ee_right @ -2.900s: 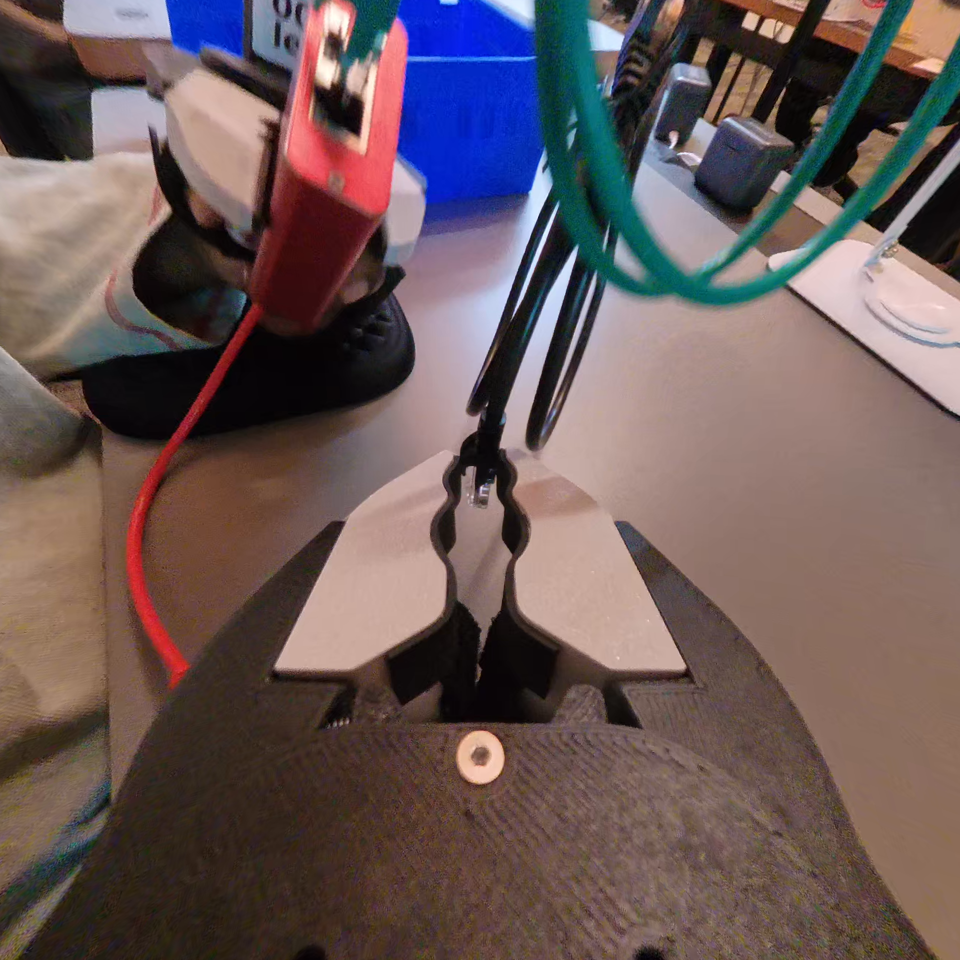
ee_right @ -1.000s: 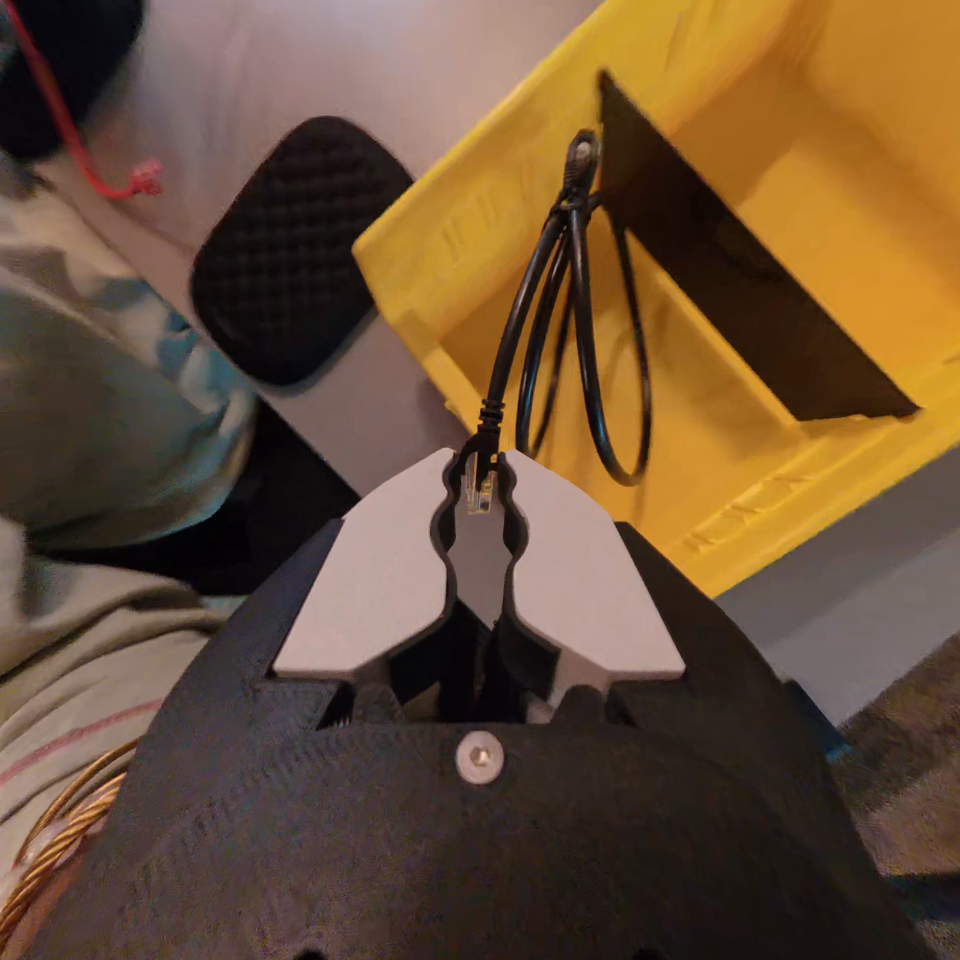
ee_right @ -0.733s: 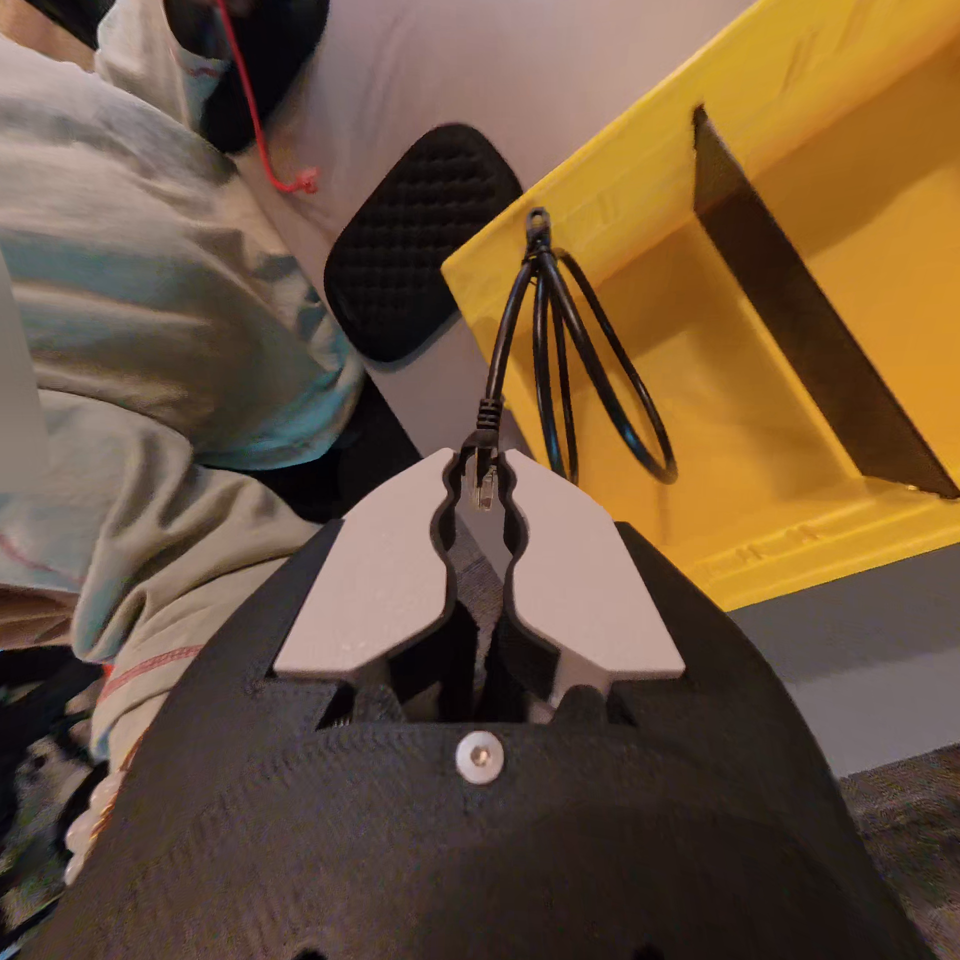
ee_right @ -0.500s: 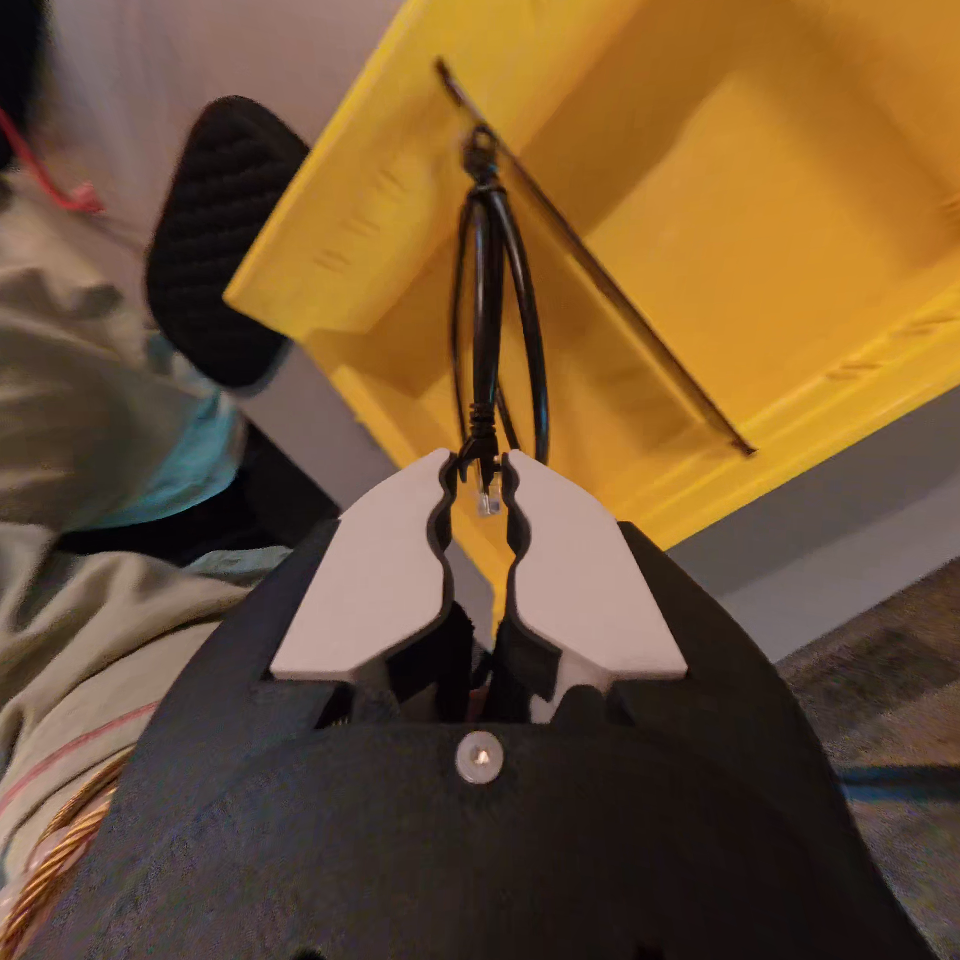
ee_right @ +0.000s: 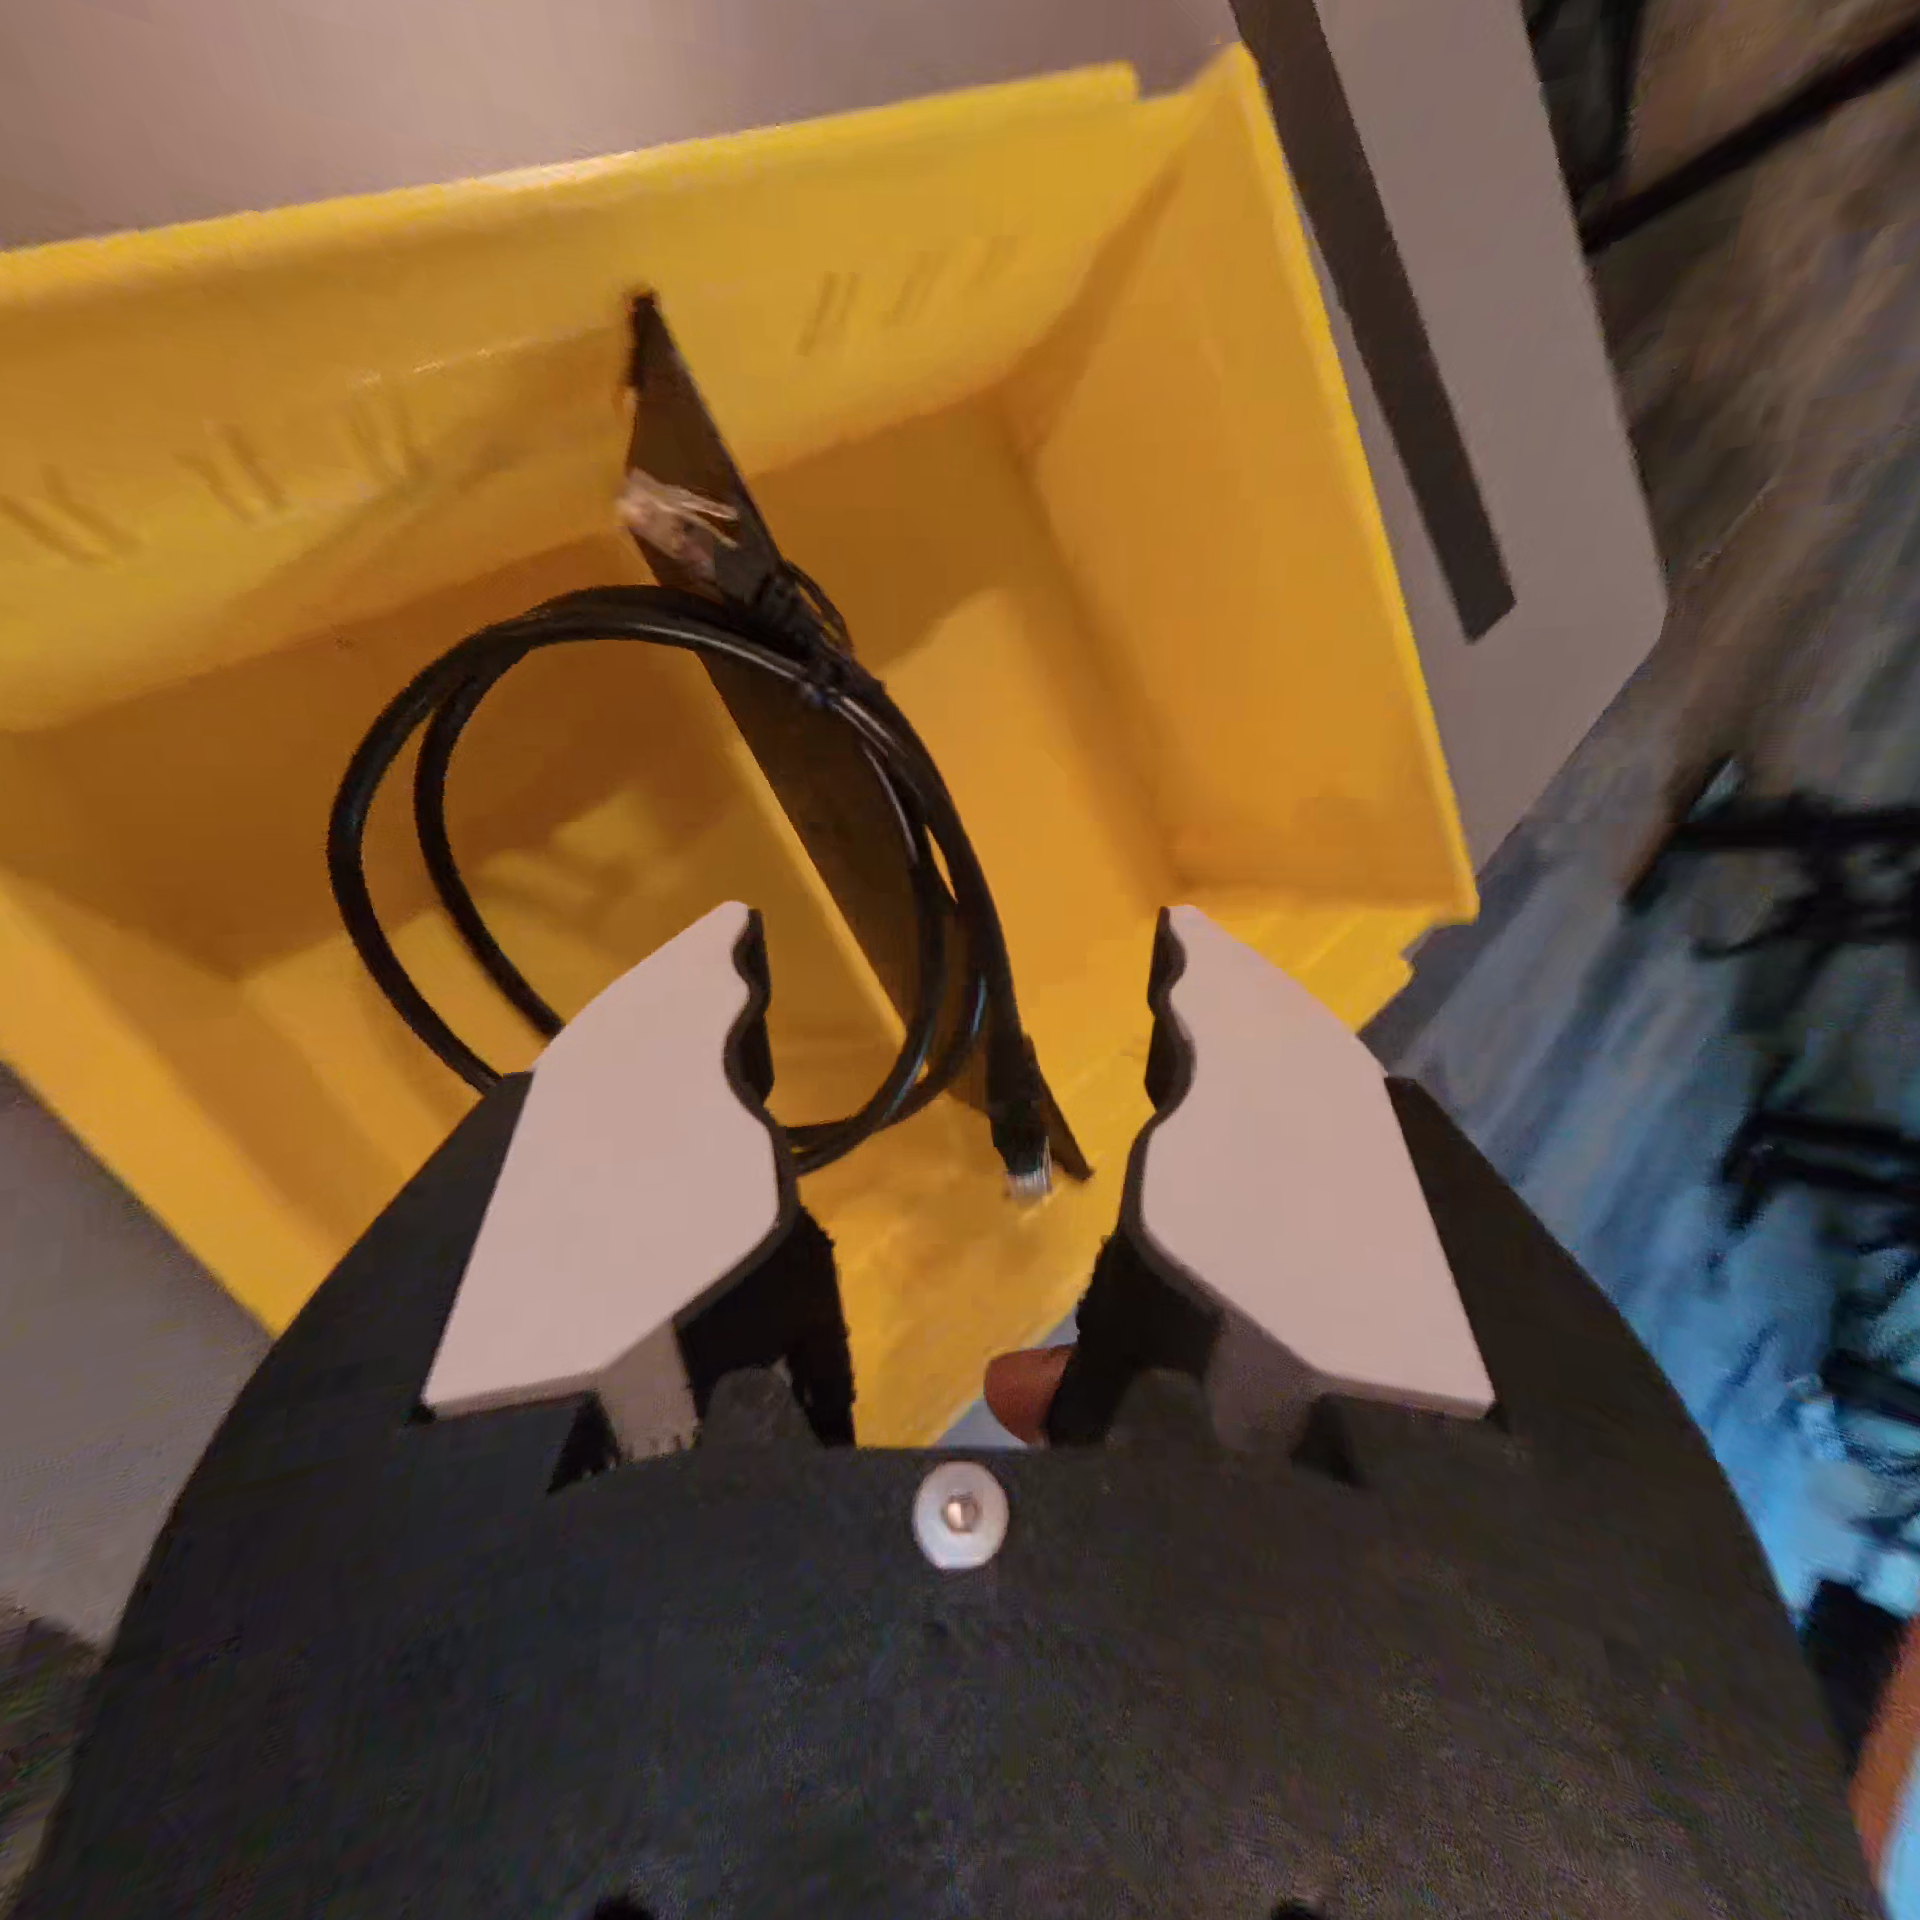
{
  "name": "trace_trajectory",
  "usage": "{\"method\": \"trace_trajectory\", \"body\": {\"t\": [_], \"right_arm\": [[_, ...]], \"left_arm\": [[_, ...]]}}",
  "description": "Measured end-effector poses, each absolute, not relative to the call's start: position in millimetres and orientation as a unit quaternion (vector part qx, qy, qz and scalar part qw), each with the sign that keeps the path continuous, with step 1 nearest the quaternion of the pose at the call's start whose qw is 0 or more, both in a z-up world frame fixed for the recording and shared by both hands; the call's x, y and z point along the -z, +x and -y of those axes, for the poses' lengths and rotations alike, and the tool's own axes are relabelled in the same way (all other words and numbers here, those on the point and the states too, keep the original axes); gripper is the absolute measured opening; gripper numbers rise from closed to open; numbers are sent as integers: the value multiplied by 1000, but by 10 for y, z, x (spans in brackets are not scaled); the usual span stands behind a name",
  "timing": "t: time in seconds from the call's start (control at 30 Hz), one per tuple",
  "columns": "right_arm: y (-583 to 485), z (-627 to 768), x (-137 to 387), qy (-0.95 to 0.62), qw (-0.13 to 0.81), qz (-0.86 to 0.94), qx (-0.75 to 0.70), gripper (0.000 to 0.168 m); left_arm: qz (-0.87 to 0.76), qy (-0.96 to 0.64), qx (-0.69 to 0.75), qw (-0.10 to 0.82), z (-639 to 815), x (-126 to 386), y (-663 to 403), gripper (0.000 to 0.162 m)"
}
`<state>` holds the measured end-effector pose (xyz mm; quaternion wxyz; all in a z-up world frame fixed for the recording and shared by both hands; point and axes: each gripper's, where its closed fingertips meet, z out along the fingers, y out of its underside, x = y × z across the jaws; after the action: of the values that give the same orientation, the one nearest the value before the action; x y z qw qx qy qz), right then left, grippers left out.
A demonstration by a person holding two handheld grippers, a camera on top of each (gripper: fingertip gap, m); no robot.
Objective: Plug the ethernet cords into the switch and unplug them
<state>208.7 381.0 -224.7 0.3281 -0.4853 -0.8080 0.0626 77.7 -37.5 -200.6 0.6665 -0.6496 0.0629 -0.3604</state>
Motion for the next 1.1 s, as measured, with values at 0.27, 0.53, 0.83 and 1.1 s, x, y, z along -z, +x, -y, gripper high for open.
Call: {"method": "trace_trajectory", "body": {"t": [0.27, 0.53, 0.83, 1.1], "right_arm": [[1969, -3856, 2476, -421, 341, 840, 16, 20], [2120, -3706, 2403, -399, 290, 870, 11, 11], [2149, -3755, 2789, -452, 257, 854, 23, 19], [1886, -3437, 2035, -514, 430, 731, -127, 43]], "left_arm": [[-61, -650, 359, 667, 373, 2009, 771, 32], [-62, -651, 360, 666, 373, 2010, 776, 32], [-59, -656, 355, 664, 364, 2026, 773, 32], [-36, -668, 345, 658, 316, 2074, 718, 32]]}}
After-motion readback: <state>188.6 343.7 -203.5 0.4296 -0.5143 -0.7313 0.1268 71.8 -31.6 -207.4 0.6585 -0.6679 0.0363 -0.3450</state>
